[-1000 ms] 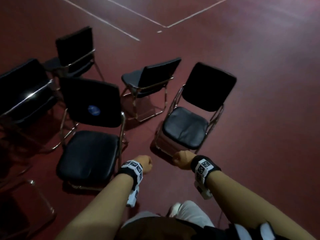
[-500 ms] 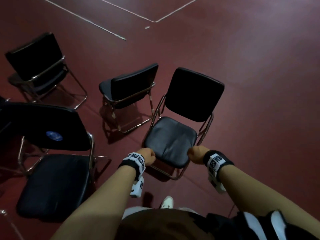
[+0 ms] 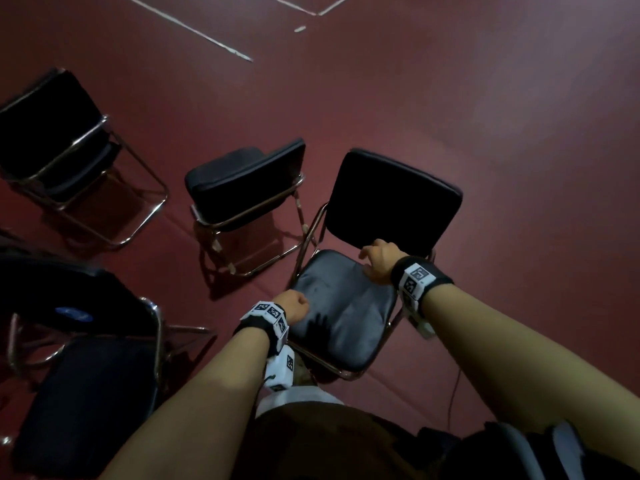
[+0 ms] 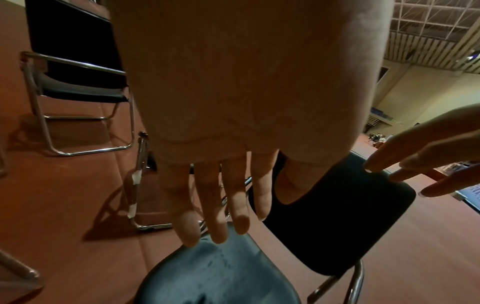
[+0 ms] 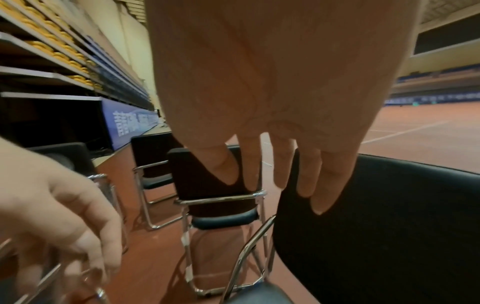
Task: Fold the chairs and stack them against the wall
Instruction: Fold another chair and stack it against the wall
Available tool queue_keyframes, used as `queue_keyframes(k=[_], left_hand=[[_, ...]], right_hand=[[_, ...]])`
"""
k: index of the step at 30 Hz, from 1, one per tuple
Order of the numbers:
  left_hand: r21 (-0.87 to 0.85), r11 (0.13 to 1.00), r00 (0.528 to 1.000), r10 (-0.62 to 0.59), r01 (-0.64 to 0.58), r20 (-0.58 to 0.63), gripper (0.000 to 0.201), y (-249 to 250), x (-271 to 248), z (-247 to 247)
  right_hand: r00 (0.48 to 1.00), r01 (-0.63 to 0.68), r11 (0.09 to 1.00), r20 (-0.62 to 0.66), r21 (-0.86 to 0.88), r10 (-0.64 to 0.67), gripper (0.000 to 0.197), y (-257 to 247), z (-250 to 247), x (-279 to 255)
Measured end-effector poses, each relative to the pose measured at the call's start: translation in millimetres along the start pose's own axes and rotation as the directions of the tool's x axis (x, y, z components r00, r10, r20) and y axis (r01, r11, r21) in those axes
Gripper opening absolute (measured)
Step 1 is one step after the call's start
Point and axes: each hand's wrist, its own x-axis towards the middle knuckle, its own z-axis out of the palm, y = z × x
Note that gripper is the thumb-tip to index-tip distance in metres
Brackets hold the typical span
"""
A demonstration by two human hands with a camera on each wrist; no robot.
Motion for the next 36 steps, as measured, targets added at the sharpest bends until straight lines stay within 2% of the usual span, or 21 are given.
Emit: queue_keyframes(k=[3,7,10,14,18,21,24,26,29,31,33,36], left_hand=[[-0.003,1.0,1.0,0.013,-0.013,-0.011,0.027,18.8,37.1,-17.2],[-0.062,0.997,0.999,0.04,-0.041,-0.031,0.027,47.7,73.4,-36.9],[-0.099,0.995,1.0,0.004,-0.007,-0.026,0.026,59.6,86.0,-43.7],[-0.158,0.984,0.995,-0.087,0.079,-0.039,0.024,71.0,100.4,-52.2],[-0.228,0.956,0.976,-0.205,0.185,-0.069,0.025,88.1,92.3,-48.0],[-0.298,0.918,0.95,-0.299,0.26,-0.093,0.024,101.7,85.1,-34.4],[-0.357,0.876,0.919,-0.381,0.323,-0.103,0.021,117.2,78.5,-15.9],[-0.379,0.852,0.902,-0.422,0.361,-0.09,0.021,125.0,70.7,-3.6],[-0.422,0.827,0.889,-0.448,0.371,-0.095,0.036,131.3,57.9,12.7],[-0.445,0.8,0.864,-0.493,0.403,-0.102,0.028,133.8,48.4,17.8],[-0.451,0.777,0.843,-0.53,0.44,-0.091,0.021,130.0,40.5,23.8],[-0.487,0.728,0.817,-0.575,0.482,-0.051,0.018,120.0,32.9,35.8]], right_hand=[[0.998,-0.056,0.997,-0.008,0.057,0.057,0.052,16.3,-24.9,30.1],[0.992,-0.11,0.993,-0.057,0.045,0.113,0.054,44.2,-56.8,69.7],[0.993,-0.107,0.994,-0.037,0.03,0.108,0.057,62.0,-74.9,94.8],[0.992,-0.092,0.996,-0.089,0.021,0.094,0.059,94.7,-105.8,137.1],[0.99,-0.073,0.997,-0.116,0.027,0.076,0.07,130.6,-124.2,173.6],[0.995,-0.092,0.994,-0.017,0.052,0.093,0.087,154.2,-126.3,194.0],[0.995,-0.072,0.996,0.07,0.043,0.069,0.095,172.4,-116.0,210.3],[0.998,-0.048,0.998,0.053,0.042,0.046,0.095,179.4,-103.4,214.6],[0.999,-0.046,0.997,-0.003,0.064,0.047,0.097,189.5,-90.1,218.6],[0.997,-0.079,0.993,-0.016,0.091,0.08,0.099,197.1,-88.9,222.0],[0.995,-0.098,0.992,-0.004,0.078,0.098,0.094,202.2,-91.9,225.3],[0.993,-0.112,0.991,-0.023,0.071,0.113,0.069,197.2,-92.9,223.6]])
